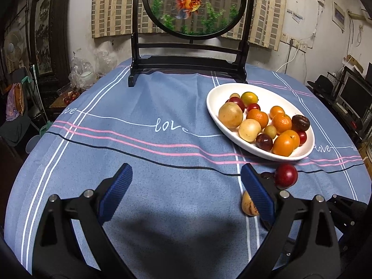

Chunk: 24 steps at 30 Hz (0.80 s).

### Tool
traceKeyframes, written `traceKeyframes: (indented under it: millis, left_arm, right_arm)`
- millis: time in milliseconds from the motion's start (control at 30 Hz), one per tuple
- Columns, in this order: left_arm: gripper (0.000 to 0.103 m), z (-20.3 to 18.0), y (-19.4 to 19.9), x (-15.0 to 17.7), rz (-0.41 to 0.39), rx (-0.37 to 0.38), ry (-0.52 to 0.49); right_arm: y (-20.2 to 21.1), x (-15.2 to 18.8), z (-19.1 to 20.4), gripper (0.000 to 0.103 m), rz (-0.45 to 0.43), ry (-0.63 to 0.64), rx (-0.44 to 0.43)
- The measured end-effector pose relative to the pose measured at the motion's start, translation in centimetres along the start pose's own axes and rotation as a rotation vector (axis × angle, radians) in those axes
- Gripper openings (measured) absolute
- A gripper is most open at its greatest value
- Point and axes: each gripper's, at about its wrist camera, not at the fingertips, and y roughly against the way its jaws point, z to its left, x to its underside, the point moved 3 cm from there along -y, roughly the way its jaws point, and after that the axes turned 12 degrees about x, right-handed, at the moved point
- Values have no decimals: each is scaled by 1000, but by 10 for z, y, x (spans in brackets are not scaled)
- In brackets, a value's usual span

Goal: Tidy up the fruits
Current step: 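Withdraw both tools from the plate back toward the remaining fruits, then grasp the speckled tan pear with the left tool while the right tool grasps a mangosteen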

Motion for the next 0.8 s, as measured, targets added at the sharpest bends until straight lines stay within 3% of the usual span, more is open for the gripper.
traceKeyframes:
  millis: [533,667,800]
  left_arm:
    - [96,1,-6,2,11,-40,-15]
    - [96,-9,-9,4,57,43,-39]
    - [95,-28,-11,10,86,118,-107]
  right_arm:
    - [-6,0,4,46,5,37,65]
    - [0,-1,-9,46,19,-27,26]
    - [17,-8,-39,46,-23,-136,17]
